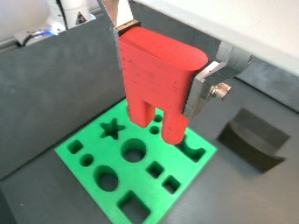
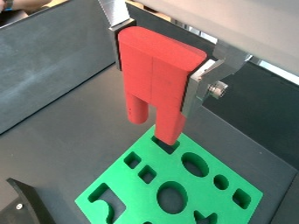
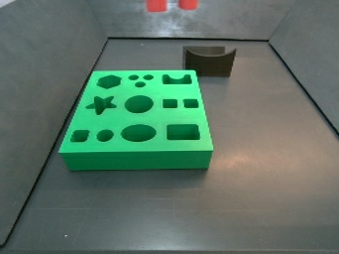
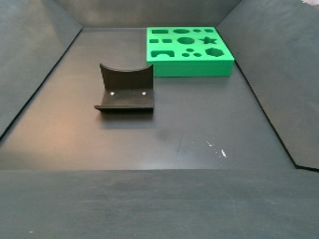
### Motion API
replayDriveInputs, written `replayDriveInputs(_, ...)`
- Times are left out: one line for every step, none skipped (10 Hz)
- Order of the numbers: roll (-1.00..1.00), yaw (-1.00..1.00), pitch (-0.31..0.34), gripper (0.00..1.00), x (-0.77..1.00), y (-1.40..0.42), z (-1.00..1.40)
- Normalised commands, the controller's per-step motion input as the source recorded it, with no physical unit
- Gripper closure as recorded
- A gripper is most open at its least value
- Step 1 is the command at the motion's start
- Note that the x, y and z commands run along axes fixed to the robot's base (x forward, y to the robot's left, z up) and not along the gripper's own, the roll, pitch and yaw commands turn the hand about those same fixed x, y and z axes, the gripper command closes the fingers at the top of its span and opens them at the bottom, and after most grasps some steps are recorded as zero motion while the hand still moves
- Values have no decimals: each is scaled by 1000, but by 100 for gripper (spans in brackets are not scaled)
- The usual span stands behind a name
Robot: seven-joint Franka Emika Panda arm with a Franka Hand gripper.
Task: Insert the square-circle object.
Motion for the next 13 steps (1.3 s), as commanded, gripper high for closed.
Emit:
replayDriveInputs(0, -71, -27, 100, -766, -671, -1000)
replayDriveInputs(-10, -74, -41, 100, -751, -706, -1000)
replayDriveInputs(-50, -69, -39, 100, -751, -649, -934)
replayDriveInputs(-69, -257, -71, 100, -843, -251, -926)
replayDriveInputs(-73, -480, -119, 100, -643, -14, -971)
replayDriveInputs(-124, -474, -96, 100, -374, 0, -886)
replayDriveInputs(-184, -466, -1, 100, -174, 71, -754)
replayDriveInputs(-267, -274, -11, 100, -180, 6, -620)
replayDriveInputs(-206, 0, -37, 100, -126, 17, -497)
replayDriveInputs(-226, 77, -56, 100, -191, 0, -451)
replayDriveInputs(-227, 157, -57, 100, -263, 0, -409)
replayDriveInputs(-171, 134, -121, 100, -283, 0, -269)
replayDriveInputs(-127, 123, -111, 100, -229, 0, -231)
